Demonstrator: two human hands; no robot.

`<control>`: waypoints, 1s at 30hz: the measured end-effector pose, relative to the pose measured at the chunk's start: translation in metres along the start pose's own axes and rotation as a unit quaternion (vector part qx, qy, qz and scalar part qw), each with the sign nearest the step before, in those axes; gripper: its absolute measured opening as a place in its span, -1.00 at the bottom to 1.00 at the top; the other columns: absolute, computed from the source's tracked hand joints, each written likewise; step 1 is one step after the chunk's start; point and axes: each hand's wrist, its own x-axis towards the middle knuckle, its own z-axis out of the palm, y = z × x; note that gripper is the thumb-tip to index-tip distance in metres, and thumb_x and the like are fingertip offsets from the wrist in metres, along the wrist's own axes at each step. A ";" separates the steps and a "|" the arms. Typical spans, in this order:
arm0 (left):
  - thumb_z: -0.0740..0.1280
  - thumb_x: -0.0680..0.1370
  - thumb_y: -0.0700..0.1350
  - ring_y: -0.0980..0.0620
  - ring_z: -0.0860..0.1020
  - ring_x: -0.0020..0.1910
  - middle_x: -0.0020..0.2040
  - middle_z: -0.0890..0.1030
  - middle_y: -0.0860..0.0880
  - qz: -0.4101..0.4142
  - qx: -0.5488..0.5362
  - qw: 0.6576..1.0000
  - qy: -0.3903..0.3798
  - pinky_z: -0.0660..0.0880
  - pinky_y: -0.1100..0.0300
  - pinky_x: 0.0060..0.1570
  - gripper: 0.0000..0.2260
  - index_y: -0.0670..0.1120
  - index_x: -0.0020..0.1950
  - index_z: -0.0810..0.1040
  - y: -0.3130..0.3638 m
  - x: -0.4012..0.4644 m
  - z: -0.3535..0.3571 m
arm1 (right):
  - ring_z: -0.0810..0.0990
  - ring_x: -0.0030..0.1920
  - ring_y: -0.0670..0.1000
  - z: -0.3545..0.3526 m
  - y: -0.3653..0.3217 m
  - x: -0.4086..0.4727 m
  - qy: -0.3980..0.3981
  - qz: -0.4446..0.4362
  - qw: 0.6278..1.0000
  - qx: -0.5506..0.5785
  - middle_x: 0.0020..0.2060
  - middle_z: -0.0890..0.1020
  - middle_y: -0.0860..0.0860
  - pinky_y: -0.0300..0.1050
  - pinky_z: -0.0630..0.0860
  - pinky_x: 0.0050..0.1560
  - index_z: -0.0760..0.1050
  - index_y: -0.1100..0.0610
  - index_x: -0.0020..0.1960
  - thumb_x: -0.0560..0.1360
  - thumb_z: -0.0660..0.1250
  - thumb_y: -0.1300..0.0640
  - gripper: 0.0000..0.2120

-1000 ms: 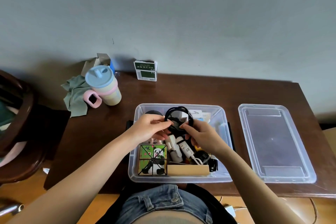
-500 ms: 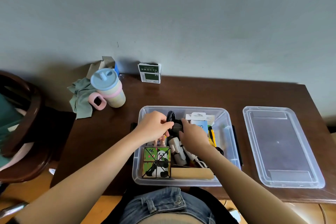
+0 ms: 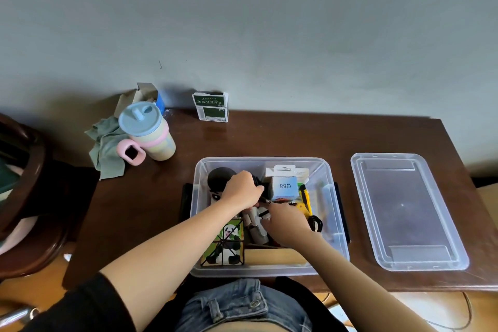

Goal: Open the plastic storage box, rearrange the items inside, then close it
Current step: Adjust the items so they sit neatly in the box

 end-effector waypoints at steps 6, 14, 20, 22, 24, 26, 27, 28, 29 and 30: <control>0.29 0.55 -0.06 -0.01 0.34 -0.46 -0.47 0.32 -0.05 -0.085 -0.084 0.993 0.000 0.23 0.19 -0.45 -0.61 -0.12 -0.41 0.25 0.000 0.007 0.012 | 0.59 -0.02 0.15 0.004 -0.011 0.015 -0.068 -0.019 0.997 0.018 0.01 0.61 0.12 -0.09 0.43 -0.23 0.27 0.07 0.38 0.57 0.15 -0.03 -0.59; 0.36 0.52 -0.07 -0.19 0.56 0.00 0.22 0.50 -0.22 -0.192 -0.278 0.941 0.039 0.51 0.05 -0.15 -0.46 -0.30 0.40 0.31 0.013 0.014 0.023 | 0.60 -0.08 0.14 -0.001 -0.002 0.016 -0.024 -0.040 0.998 -0.032 -0.04 0.61 0.08 -0.06 0.45 -0.28 0.29 0.07 0.30 0.56 0.23 0.08 -0.67; 0.35 0.53 -0.01 -0.03 0.47 -0.11 -0.07 0.44 -0.05 -0.202 -0.269 0.941 0.015 0.42 0.17 -0.15 -0.50 -0.30 0.32 0.34 0.008 0.015 0.025 | 0.60 -0.18 0.16 -0.006 0.010 -0.007 -0.002 -0.086 0.993 -0.082 -0.16 0.61 0.10 -0.13 0.24 -0.48 0.26 0.09 0.30 0.60 0.16 0.02 -0.68; 0.29 0.56 -0.02 0.01 0.47 -0.11 0.04 0.38 -0.04 -0.177 -0.205 0.962 0.012 0.43 0.16 -0.10 -0.61 -0.27 0.25 0.39 0.009 0.011 0.025 | 0.59 -0.21 0.14 -0.006 0.014 -0.013 0.001 -0.098 0.991 -0.092 -0.19 0.61 0.08 -0.14 0.19 -0.51 0.22 0.08 0.37 0.60 0.15 -0.04 -0.62; 0.22 0.60 -0.01 0.07 0.40 -0.29 -0.19 0.34 0.01 -0.152 -0.108 0.982 0.023 0.41 0.14 -0.17 -0.73 -0.20 -0.14 0.43 0.009 0.010 0.026 | 0.53 -0.32 0.11 -0.006 0.017 -0.019 0.006 -0.100 0.990 -0.095 -0.26 0.59 0.05 -0.14 0.17 -0.52 0.19 0.06 0.41 0.60 0.14 -0.05 -0.57; 0.19 0.62 -0.01 -0.01 0.41 -0.31 -0.33 0.22 0.04 -0.129 -0.030 0.990 0.040 0.36 0.16 -0.23 -0.65 -0.12 -0.33 0.32 0.010 0.009 0.026 | 0.39 -0.43 0.07 -0.006 0.021 -0.025 0.008 -0.098 0.990 -0.102 -0.39 0.49 0.02 -0.16 0.15 -0.53 0.11 0.04 0.47 0.60 0.13 -0.07 -0.51; 0.18 0.62 -0.02 -0.04 0.42 -0.30 -0.35 0.24 0.02 -0.119 -0.009 0.992 0.051 0.33 0.16 -0.26 -0.64 -0.13 -0.34 0.31 0.009 0.008 0.027 | 0.38 -0.44 0.07 -0.006 0.023 -0.028 0.007 -0.097 0.990 -0.103 -0.38 0.49 0.03 -0.16 0.16 -0.52 0.08 0.03 0.49 0.61 0.11 -0.08 -0.49; 0.18 0.62 -0.03 -0.05 0.43 -0.29 -0.35 0.30 -0.01 -0.111 0.004 0.992 0.060 0.31 0.17 -0.31 -0.66 -0.14 -0.32 0.33 0.008 0.007 0.027 | 0.43 -0.40 0.09 -0.006 0.025 -0.030 0.006 -0.098 0.990 -0.100 -0.32 0.55 0.05 -0.17 0.17 -0.52 0.06 0.02 0.50 0.61 0.10 -0.08 -0.49; 0.18 0.63 -0.03 -0.04 0.46 -0.28 -0.33 0.39 -0.03 -0.103 0.012 0.992 0.066 0.31 0.17 -0.35 -0.70 -0.16 -0.24 0.36 0.008 0.006 0.027 | 0.50 -0.32 0.12 -0.006 0.028 -0.033 0.004 -0.101 0.991 -0.093 -0.24 0.60 0.08 -0.17 0.20 -0.50 0.08 0.02 0.50 0.61 0.09 -0.08 -0.50; 0.18 0.63 -0.04 -0.03 0.52 -0.23 -0.25 0.50 -0.04 -0.098 0.017 0.993 0.069 0.35 0.17 -0.35 -0.76 -0.18 -0.12 0.40 0.007 0.005 0.027 | 0.56 -0.24 0.14 -0.007 0.031 -0.036 0.003 -0.105 0.991 -0.083 -0.17 0.62 0.09 -0.16 0.23 -0.47 0.12 0.02 0.48 0.62 0.09 -0.08 -0.52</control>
